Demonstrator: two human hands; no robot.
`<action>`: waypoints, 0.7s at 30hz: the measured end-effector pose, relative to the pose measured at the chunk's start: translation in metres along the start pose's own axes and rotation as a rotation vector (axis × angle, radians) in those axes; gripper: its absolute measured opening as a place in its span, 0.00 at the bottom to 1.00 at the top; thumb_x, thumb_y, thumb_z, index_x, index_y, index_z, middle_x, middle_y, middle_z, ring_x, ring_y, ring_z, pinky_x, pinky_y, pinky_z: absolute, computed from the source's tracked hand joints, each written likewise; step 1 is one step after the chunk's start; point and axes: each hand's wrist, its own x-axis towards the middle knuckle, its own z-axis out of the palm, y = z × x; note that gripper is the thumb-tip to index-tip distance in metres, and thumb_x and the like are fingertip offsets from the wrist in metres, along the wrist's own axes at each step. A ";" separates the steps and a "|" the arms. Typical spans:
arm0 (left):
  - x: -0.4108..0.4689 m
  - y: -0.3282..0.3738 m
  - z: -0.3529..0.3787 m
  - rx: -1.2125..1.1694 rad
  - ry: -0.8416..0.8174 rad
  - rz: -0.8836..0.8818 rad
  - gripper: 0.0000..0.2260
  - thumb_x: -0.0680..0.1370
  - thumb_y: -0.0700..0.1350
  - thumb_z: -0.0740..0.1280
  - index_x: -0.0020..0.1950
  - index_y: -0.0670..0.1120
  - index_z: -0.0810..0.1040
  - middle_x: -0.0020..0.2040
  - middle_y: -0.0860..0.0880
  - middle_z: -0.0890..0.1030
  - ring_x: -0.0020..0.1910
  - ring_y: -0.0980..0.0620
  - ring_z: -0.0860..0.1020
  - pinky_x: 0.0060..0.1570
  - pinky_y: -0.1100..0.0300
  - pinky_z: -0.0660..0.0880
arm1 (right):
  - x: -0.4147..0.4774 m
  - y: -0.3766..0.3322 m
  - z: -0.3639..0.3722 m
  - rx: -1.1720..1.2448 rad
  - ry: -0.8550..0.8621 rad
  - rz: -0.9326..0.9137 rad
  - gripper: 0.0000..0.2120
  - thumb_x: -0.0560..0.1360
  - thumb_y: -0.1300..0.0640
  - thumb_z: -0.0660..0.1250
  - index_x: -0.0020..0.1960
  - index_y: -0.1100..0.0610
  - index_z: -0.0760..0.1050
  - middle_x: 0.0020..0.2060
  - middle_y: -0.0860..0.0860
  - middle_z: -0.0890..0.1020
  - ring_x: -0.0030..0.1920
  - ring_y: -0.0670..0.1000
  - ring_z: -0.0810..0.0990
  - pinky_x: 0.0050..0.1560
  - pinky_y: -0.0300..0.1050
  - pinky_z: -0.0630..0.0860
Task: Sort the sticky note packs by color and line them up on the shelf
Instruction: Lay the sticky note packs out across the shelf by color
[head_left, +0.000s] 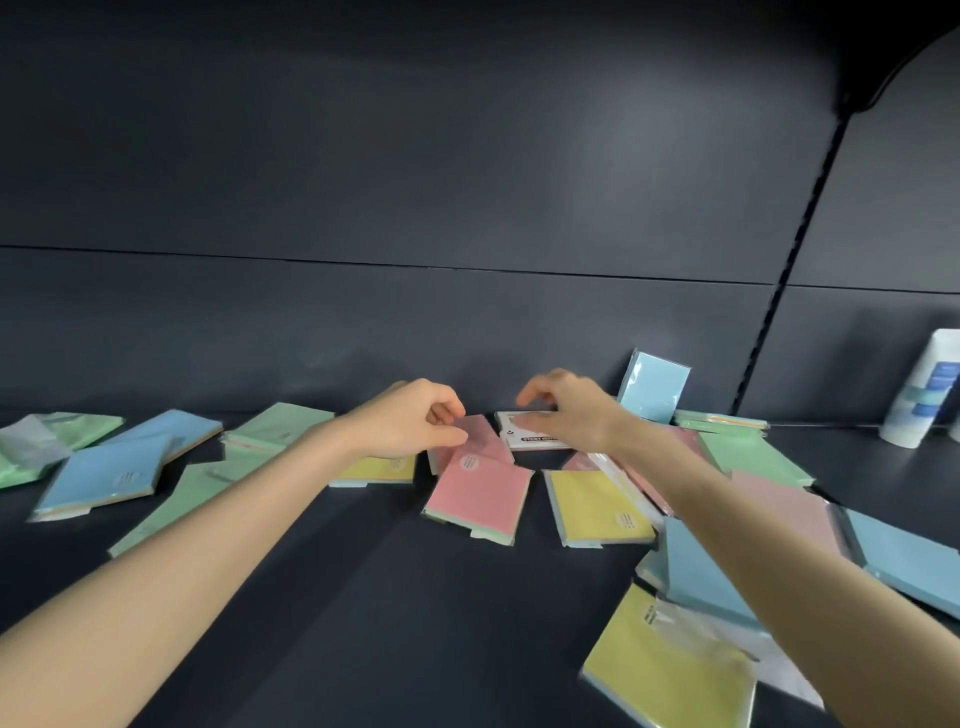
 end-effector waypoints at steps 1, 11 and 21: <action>0.008 0.003 0.004 0.008 -0.006 0.010 0.13 0.74 0.49 0.70 0.58 0.47 0.78 0.53 0.52 0.80 0.52 0.57 0.77 0.51 0.66 0.70 | 0.001 0.009 -0.007 -0.022 0.020 0.025 0.15 0.75 0.52 0.68 0.59 0.57 0.76 0.58 0.52 0.76 0.60 0.52 0.74 0.50 0.34 0.63; 0.084 0.032 0.045 0.186 -0.146 0.090 0.25 0.74 0.56 0.69 0.65 0.44 0.73 0.62 0.47 0.76 0.59 0.49 0.74 0.57 0.57 0.71 | -0.001 0.071 -0.023 -0.174 -0.022 0.215 0.22 0.73 0.52 0.69 0.65 0.57 0.72 0.61 0.55 0.77 0.61 0.55 0.73 0.56 0.43 0.69; 0.103 0.024 0.056 0.306 -0.196 0.148 0.28 0.70 0.61 0.71 0.65 0.49 0.74 0.56 0.49 0.72 0.58 0.49 0.69 0.56 0.56 0.69 | 0.004 0.089 -0.018 -0.091 -0.183 0.339 0.31 0.71 0.37 0.66 0.71 0.46 0.66 0.67 0.52 0.69 0.70 0.53 0.62 0.65 0.47 0.64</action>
